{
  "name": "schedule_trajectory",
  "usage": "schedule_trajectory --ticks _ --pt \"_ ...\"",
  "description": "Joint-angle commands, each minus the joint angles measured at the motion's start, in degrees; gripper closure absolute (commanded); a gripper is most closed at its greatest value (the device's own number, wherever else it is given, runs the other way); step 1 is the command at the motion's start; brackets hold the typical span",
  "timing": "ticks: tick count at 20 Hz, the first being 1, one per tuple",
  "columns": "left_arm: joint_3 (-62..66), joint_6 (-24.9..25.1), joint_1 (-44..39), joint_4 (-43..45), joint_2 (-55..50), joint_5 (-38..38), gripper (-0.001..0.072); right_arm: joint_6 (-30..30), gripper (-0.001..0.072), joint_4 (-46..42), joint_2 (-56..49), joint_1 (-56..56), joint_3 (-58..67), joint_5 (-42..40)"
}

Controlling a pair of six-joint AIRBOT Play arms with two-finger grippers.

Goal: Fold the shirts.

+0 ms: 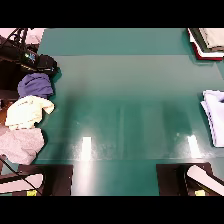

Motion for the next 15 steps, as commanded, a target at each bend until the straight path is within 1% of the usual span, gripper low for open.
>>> schedule_trajectory --ticks 1,3,4,6,7,11,15 --pt "0.02 -0.07 0.02 0.00 0.02 0.63 0.0687 -1.31 0.0164 4.50 0.00 16.04 0.24 2.21" --pt "0.02 -0.07 0.02 0.00 0.02 1.18 0.0687 -1.31 0.0167 4.48 0.00 24.94 0.24 1.49" --pt "0.02 -0.07 0.02 0.00 0.02 1.16 0.0687 -1.31 0.0228 4.50 0.00 29.03 0.24 1.29" --pt "0.02 -0.07 0.02 0.00 0.02 1.16 0.0687 -1.36 0.0645 4.48 0.00 36.02 0.24 0.98" --pt "0.02 -0.07 0.02 0.00 0.02 1.16 0.0687 -1.44 0.0694 4.48 0.00 39.15 0.24 0.87" --pt "0.02 -0.07 0.02 0.00 0.02 1.16 0.0687 -1.44 0.0694 4.50 0.00 46.97 0.24 -1.03" --pt "0.02 -0.07 0.02 0.00 0.02 1.16 0.0687 -1.40 0.0694 4.55 0.00 49.77 0.24 -1.11"
